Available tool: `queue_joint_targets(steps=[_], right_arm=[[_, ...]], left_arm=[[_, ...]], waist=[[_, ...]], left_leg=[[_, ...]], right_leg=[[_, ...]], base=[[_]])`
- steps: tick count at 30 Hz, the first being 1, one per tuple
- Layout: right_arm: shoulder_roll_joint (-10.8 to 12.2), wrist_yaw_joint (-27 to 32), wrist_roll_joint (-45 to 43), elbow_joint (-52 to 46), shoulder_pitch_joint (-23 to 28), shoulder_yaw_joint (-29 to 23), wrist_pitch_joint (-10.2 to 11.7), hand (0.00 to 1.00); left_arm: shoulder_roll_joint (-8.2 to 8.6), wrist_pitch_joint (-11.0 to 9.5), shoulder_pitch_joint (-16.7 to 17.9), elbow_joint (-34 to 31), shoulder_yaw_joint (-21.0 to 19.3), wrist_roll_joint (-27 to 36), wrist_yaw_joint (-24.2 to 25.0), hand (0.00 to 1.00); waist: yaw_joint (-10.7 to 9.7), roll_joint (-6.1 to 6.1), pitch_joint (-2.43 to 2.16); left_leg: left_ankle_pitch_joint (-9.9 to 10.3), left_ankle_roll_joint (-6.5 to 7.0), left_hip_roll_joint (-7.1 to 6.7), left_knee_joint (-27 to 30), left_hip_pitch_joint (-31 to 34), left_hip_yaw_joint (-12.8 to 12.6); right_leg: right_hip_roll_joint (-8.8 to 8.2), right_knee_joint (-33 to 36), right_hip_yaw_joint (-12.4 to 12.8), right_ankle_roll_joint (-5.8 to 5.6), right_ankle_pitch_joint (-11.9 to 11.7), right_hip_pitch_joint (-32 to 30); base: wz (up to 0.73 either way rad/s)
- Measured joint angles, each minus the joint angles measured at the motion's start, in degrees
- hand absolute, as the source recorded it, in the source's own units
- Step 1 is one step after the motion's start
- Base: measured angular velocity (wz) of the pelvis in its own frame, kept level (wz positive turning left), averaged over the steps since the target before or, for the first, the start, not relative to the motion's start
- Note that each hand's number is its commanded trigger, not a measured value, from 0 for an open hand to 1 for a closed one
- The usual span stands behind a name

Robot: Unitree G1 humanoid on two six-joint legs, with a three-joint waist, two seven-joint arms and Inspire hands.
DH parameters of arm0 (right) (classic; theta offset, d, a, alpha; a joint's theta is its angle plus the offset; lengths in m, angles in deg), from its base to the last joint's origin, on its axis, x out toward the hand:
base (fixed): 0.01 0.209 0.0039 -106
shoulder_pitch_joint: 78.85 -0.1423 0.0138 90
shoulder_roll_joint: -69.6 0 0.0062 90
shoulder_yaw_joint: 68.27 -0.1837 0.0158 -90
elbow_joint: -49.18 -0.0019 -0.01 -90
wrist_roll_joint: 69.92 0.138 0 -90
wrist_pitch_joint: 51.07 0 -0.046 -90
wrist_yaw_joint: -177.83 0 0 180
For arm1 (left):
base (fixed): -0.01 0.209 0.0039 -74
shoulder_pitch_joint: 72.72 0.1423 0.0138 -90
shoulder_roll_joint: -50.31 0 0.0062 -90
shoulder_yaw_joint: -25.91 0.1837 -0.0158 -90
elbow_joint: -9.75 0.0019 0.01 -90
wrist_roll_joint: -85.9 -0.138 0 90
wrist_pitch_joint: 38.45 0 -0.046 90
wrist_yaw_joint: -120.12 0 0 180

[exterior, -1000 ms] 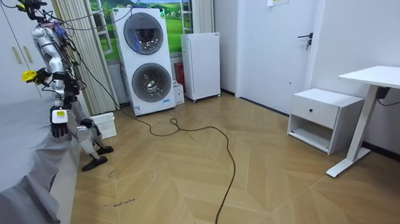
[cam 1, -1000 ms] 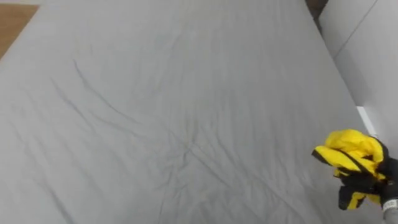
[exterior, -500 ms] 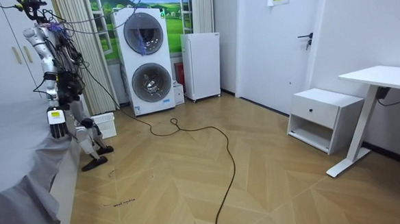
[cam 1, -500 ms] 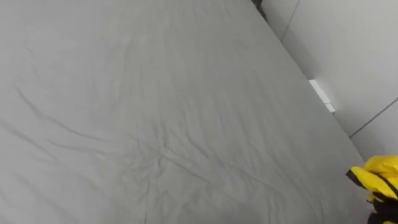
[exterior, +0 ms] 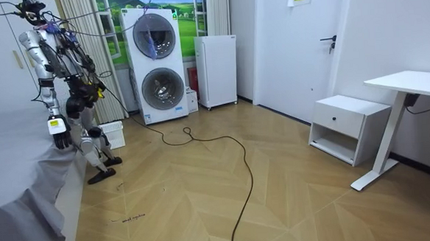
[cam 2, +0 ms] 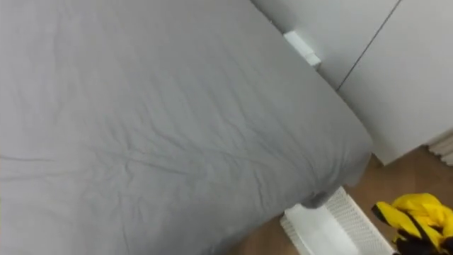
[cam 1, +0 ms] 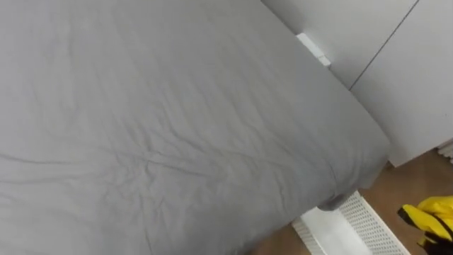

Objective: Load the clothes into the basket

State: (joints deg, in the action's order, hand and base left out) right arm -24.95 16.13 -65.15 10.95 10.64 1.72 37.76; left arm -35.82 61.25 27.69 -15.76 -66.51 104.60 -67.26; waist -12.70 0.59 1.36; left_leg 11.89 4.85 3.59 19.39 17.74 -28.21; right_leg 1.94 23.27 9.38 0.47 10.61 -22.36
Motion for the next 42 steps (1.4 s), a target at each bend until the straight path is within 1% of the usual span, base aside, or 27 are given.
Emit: queue_joint_targets(steps=[2, 3, 4, 5, 6, 7, 9, 10, 11, 12, 13, 14, 16, 17, 19, 21, 22, 23, 26, 37, 39, 41, 42], right_arm=[[-0.2, 1.1, 2.0, 2.2, -3.5, 1.4, 0.2, 1.0], [-0.2, 1.3, 3.0, 2.9, -4.1, 1.6, 0.4, 1.0], [-0.2, 1.6, 4.6, 3.9, -5.3, 1.9, 0.7, 1.0], [-0.2, 2.1, 5.7, 3.9, -6.3, 1.9, 1.1, 1.0], [-0.2, 2.5, 6.2, 4.0, -6.4, 1.9, 1.4, 1.0], [-0.4, 3.2, 7.0, 4.3, -6.9, 1.9, 2.1, 1.0], [-0.5, 4.2, 8.6, 5.5, -7.6, 2.0, 2.9, 1.0], [-0.8, 4.7, 9.7, 6.3, -8.4, 2.6, 3.1, 1.0], [-1.2, 4.9, 10.8, 6.4, -8.4, 3.1, 3.1, 1.0], [-1.5, 5.0, 10.9, 6.7, -8.5, 3.1, 3.2, 1.0], [-2.3, 5.2, 11.1, 8.0, -9.1, 3.1, 3.6, 1.0], [-3.1, 5.3, 11.8, 9.7, -9.9, 3.1, 3.8, 1.0], [-4.4, 5.3, 13.4, 12.4, -11.6, 3.2, 4.3, 1.0], [-5.4, 5.4, 14.8, 13.8, -12.6, 3.2, 4.5, 1.0], [-6.7, 5.4, 16.2, 15.7, -13.8, 3.6, 4.9, 1.0], [-7.2, 5.4, 16.7, 16.5, -14.4, 3.7, 5.3, 1.0], [-7.6, 5.4, 17.3, 16.9, -15.0, 4.0, 5.5, 0.33], [-7.9, 5.4, 17.7, 17.1, -15.3, 4.3, 5.6, 0.0], [-8.2, 5.4, 18.1, 17.1, -15.2, 5.4, 5.6, 0.0], [-8.3, 5.3, 18.3, 17.1, -15.2, 5.4, 5.6, 0.0], [-8.6, 5.3, 18.6, 17.2, -15.1, 6.9, 5.7, 0.0], [-9.0, 5.3, 19.9, 17.5, -15.0, 8.8, 6.8, 0.0], [-9.1, 5.3, 20.0, 17.5, -15.0, 8.9, 6.9, 0.0]], left_arm=[[0.02, -0.1, -2.7, 0.5, 2.3, 2.6, -0.8, 0.0], [0.03, -0.3, -3.5, 0.9, 3.0, 3.3, -1.0, 0.0], [0.03, -0.7, -4.2, 0.9, 3.6, 4.3, -1.2, 0.0], [0.02, -1.4, -4.6, 0.9, 4.5, 5.8, -1.1, 0.0], [0.03, -1.8, -4.8, 0.9, 4.9, 6.7, -1.1, 0.0], [0.1, -2.3, -5.1, 0.9, 5.5, 8.4, -1.1, 0.0], [0.09, -2.5, -5.5, 0.9, 6.0, 9.6, -1.2, 0.0], [0.07, -2.8, -5.6, 0.9, 6.3, 9.9, -1.2, 0.0], [0.05, -3.4, -5.9, 0.8, 7.2, 9.9, -1.1, 0.0], [0.08, -3.6, -6.1, 0.8, 7.7, 10.0, -1.0, 0.0], [0.12, -3.8, -6.7, 0.8, 8.4, 10.0, -0.9, 0.0], [0.12, -3.9, -6.9, 0.8, 9.4, 10.0, -0.9, 0.0], [0.13, -4.5, -7.5, 0.8, 10.1, 10.0, -0.6, 0.0], [0.13, -5.0, -7.7, 0.8, 10.5, 10.0, -0.6, 0.0], [0.13, -5.2, -8.0, 0.8, 10.6, 10.0, -0.6, 0.0], [0.11, -5.4, -8.2, 0.8, 10.6, 10.0, -0.7, 0.0], [0.1, -5.5, -8.2, 0.8, 10.6, 10.0, -0.7, 0.0], [0.1, -5.5, -8.3, 0.8, 10.6, 10.0, -0.7, 0.0], [0.07, -5.9, -8.6, 0.8, 10.7, 11.1, -0.7, 0.0], [-0.28, -6.0, -8.6, 0.8, 11.6, 11.1, -0.7, 0.0], [-0.33, -6.1, -8.6, 0.7, 11.9, 11.2, -0.7, 0.0], [-0.58, -6.3, -8.4, 0.8, 12.9, 12.7, -0.8, 0.0], [-0.63, -6.4, -8.4, 0.8, 13.0, 13.2, -0.8, 0.0]], waist=[[0.5, 1.41, 0.31], [0.7, 1.68, 0.41], [1.0, 2.08, 0.38], [1.7, 2.46, 0.25], [2.0, 2.63, 0.27], [2.0, 3.27, 0.13], [2.3, 3.55, 0.12], [2.5, 3.89, 0.08], [2.7, 4.29, 0.18], [3.0, 4.51, 0.14], [3.4, 4.95, 0.17], [3.9, 5.47, 0.08], [4.3, 5.99, 0.06], [4.7, 6.07, 0.03], [5.2, 6.11, 0.06], [5.3, 6.12, 0.06], [5.3, 6.12, 0.06], [5.4, 6.13, 0.07], [5.4, 6.19, 0.08], [5.5, 6.19, 0.09], [5.5, 6.18, 0.09], [5.5, 6.16, 0.11], [5.5, 6.15, 0.11]], left_leg=[[0.2, 0.64, 0.57, 2.6, 5.0, -0.2], [0.2, 0.76, 0.65, 2.9, 5.9, -0.2], [0.1, 1.01, 0.63, 3.4, 7.4, -0.5], [-0.1, 1.26, 0.66, 3.6, 8.6, -1.1], [-0.1, 1.34, 0.68, 3.8, 9.2, -1.3], [-0.2, 1.43, 0.81, 4.3, 10.6, -1.3], [-0.2, 1.5, 0.81, 4.6, 11.7, -1.6], [-0.2, 1.5, 0.9, 5.1, 12.6, -1.5], [-0.3, 1.59, 0.92, 5.4, 13.7, -1.5], [-0.4, 1.72, 0.83, 5.5, 14.3, -1.6], [-0.5, 1.9, 0.69, 5.7, 15.4, -1.5], [-0.6, 2.08, 0.68, 5.9, 16.3, -1.5], [-0.7, 2.27, 0.57, 5.9, 17.3, -1.5], [-0.8, 2.3, 0.54, 5.9, 17.8, -1.5], [-1.0, 2.37, 0.52, 5.9, 18.2, -1.5], [-1.1, 2.3, 0.52, 5.9, 18.3, -1.3], [-1.2, 2.27, 0.52, 5.9, 18.3, -1.2], [-1.2, 2.26, 0.52, 5.9, 18.4, -1.1], [-1.2, 2.24, 0.51, 5.9, 18.8, -0.5], [-1.4, 1.93, 0.43, 5.9, 18.8, 0.2], [-1.4, 1.92, 0.46, 5.9, 18.8, 0.2], [-1.4, 1.92, 0.53, 6.0, 18.8, 0.2], [-1.4, 1.92, 0.54, 6.0, 18.8, 0.2]], right_leg=[[0.14, 2.7, 0.1, -0.24, 0.0, -5.1], [0.15, 3.3, 0.1, -0.27, 0.0, -6.1], [0.13, 4.4, 0.4, -0.39, 0.1, -8.1], [0.15, 5.1, 0.8, -0.41, 0.1, -9.9], [0.15, 5.5, 0.9, -0.41, 0.1, -10.7], [0.19, 6.0, 0.9, -0.41, 0.1, -12.0], [0.22, 7.0, 1.2, -0.4, 0.1, -13.5], [0.25, 7.3, 1.3, -0.39, 0.1, -14.1], [0.24, 7.8, 1.3, -0.39, 0.1, -15.2], [0.21, 8.0, 1.4, -0.42, 0.1, -15.9], [0.09, 8.6, 1.4, -0.49, 0.1, -17.1], [-0.01, 8.8, 1.2, -0.54, 0.1, -18.0], [-0.19, 9.1, 1.1, -0.58, 0.0, -19.1], [-0.49, 9.5, 1.1, -0.61, 0.1, -19.7], [-0.68, 9.6, 0.8, -0.59, 0.1, -20.2], [-0.73, 9.6, 0.5, -0.48, 0.1, -20.2], [-0.74, 9.6, 0.4, -0.44, 0.2, -20.2], [-0.78, 9.6, 0.3, -0.4, 0.2, -20.2], [-0.87, 9.5, -0.3, -0.26, 0.3, -20.2], [-0.99, 9.5, -0.9, 0.13, 0.7, -19.9], [-0.98, 9.6, -0.9, 0.14, 0.7, -19.9], [-0.95, 9.6, -0.9, 0.15, 0.7, -19.9], [-0.94, 9.6, -0.9, 0.15, 0.7, -19.9]], base=[[0.0], [0.0], [0.0], [-0.08], [-0.09], [-0.04], [-0.02], [0.0], [0.0], [0.04], [0.06], [0.09], [0.07], [0.04], [0.08], [0.08], [0.04], [0.06], [0.09], [0.03], [0.0], [0.0], [0.0]])
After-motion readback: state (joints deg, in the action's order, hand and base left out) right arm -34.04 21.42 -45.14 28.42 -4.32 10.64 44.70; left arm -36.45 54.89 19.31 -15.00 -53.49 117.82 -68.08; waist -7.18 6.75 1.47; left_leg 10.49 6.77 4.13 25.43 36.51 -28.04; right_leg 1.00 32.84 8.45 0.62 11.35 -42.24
